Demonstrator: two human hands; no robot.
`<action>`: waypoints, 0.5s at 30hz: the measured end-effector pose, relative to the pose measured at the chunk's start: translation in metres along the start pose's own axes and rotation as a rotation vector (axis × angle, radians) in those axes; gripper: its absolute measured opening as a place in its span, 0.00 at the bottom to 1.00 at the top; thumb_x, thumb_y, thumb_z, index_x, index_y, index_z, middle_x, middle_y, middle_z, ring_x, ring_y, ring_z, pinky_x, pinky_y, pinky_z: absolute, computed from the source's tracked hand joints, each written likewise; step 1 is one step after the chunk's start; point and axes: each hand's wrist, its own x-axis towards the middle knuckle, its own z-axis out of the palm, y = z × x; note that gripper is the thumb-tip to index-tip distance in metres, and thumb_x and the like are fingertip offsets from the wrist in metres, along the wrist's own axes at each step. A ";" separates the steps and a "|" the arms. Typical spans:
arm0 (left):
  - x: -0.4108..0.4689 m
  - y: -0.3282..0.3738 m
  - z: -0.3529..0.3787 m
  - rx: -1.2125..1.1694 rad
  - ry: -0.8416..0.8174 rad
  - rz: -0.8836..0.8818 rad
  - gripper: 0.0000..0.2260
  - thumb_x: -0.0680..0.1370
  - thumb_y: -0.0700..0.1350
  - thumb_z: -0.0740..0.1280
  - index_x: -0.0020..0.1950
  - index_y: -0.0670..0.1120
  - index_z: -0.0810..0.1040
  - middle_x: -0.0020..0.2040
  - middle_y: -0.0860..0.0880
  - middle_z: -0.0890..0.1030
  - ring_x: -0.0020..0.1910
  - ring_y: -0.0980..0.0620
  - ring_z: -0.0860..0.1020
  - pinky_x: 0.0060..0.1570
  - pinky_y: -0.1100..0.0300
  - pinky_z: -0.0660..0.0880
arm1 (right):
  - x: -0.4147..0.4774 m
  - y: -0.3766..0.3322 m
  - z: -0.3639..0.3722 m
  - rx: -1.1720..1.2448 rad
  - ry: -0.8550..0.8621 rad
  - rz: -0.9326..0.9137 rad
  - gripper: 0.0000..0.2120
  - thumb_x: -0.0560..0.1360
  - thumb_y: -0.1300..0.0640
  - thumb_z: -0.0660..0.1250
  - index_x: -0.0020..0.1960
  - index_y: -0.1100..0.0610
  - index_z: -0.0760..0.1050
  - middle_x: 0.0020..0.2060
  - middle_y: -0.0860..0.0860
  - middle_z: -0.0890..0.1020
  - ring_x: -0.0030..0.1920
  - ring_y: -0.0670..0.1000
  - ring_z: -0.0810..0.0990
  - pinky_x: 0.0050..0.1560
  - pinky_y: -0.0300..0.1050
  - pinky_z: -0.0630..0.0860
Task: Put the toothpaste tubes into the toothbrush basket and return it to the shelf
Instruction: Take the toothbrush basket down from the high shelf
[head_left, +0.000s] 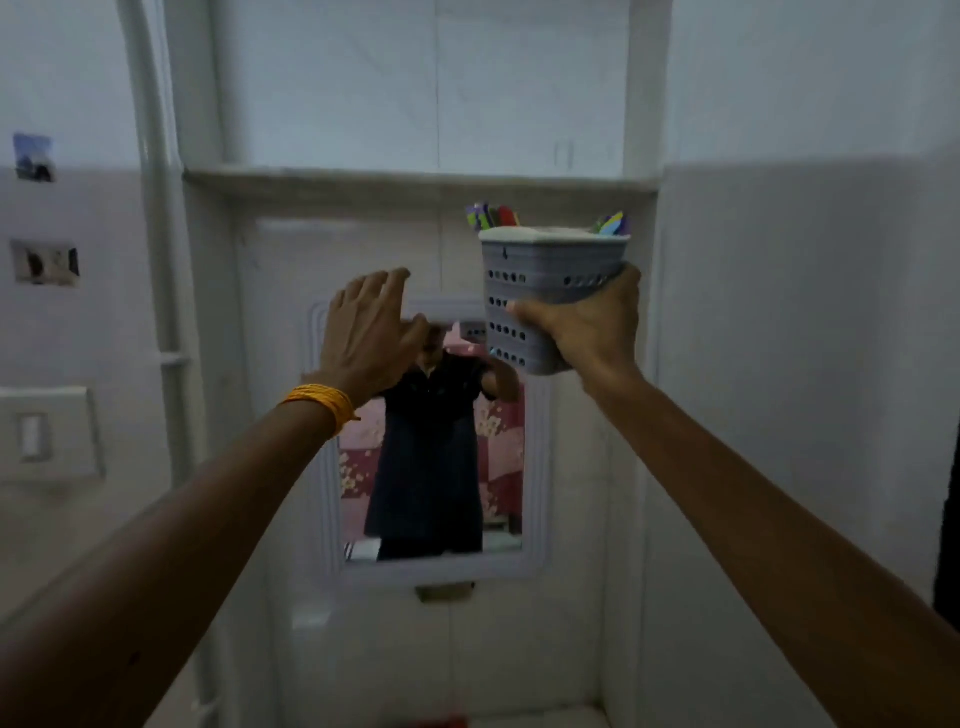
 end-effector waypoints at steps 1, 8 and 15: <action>-0.019 -0.002 0.006 0.001 -0.015 0.002 0.23 0.78 0.54 0.59 0.69 0.42 0.70 0.65 0.39 0.76 0.63 0.39 0.74 0.62 0.44 0.70 | -0.019 0.018 0.001 -0.004 -0.017 0.014 0.52 0.55 0.50 0.88 0.71 0.58 0.64 0.65 0.53 0.74 0.63 0.51 0.77 0.59 0.46 0.80; -0.174 -0.032 0.064 -0.038 -0.179 -0.090 0.21 0.78 0.51 0.61 0.69 0.46 0.67 0.60 0.42 0.77 0.57 0.41 0.75 0.58 0.46 0.73 | -0.165 0.134 -0.002 -0.039 -0.097 0.166 0.56 0.54 0.51 0.89 0.74 0.59 0.63 0.69 0.53 0.74 0.66 0.50 0.77 0.64 0.46 0.79; -0.324 -0.050 0.118 -0.095 -0.534 -0.300 0.25 0.78 0.48 0.64 0.74 0.41 0.66 0.68 0.38 0.75 0.64 0.37 0.75 0.61 0.44 0.72 | -0.303 0.243 -0.031 -0.151 -0.118 0.391 0.55 0.55 0.55 0.89 0.75 0.60 0.62 0.70 0.54 0.73 0.67 0.49 0.73 0.64 0.38 0.72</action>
